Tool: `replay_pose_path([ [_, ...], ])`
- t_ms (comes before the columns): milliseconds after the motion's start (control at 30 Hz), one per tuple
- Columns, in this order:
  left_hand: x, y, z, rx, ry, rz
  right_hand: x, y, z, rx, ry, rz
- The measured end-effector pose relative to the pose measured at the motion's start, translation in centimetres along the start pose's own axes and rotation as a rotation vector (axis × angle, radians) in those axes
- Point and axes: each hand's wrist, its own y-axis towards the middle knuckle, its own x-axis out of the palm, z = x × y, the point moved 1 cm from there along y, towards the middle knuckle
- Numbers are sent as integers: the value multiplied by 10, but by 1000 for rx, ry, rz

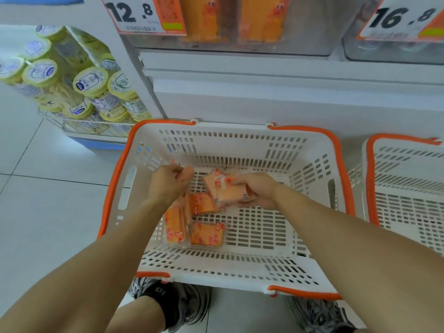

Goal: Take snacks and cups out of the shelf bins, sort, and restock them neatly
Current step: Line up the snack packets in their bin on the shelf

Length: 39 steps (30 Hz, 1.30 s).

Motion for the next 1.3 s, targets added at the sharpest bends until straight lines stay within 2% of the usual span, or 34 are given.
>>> replay_pose_path([
  [100, -25, -9, 28, -99, -203, 31, 16, -17, -29, -14, 38, -167],
  [167, -47, -16, 50, -197, -383, -28, 31, -40, -54, -108, 24, -226],
  [233, -73, -23, 80, -219, -507, -99, 47, -77, -88, -234, -33, -234],
  [333, -122, -32, 130, -149, -577, -142, 55, -137, -141, -454, -227, -171],
  [433, -176, -48, 177, -21, -558, -289, 50, -185, -178, -647, -392, -96],
  [500, -203, -65, 200, 61, -608, -372, 40, -214, -192, -800, -397, 22],
  [633, -224, -102, 212, 93, -825, -374, 14, -254, -183, -1017, -359, 105],
  [700, -218, -109, 204, 114, -919, -362, 3, -252, -169, -1000, -338, 121],
  [833, -207, -111, 200, 153, -991, -331, -10, -239, -161, -746, -142, -155],
  [900, -203, -111, 200, 175, -1004, -308, -16, -235, -164, -722, -127, -230],
  [1100, -186, -111, 205, 269, -872, -292, -18, -217, -172, -707, -237, -233],
  [1300, -185, -99, 202, 265, -780, -327, -16, -204, -176, -742, -381, -251],
])
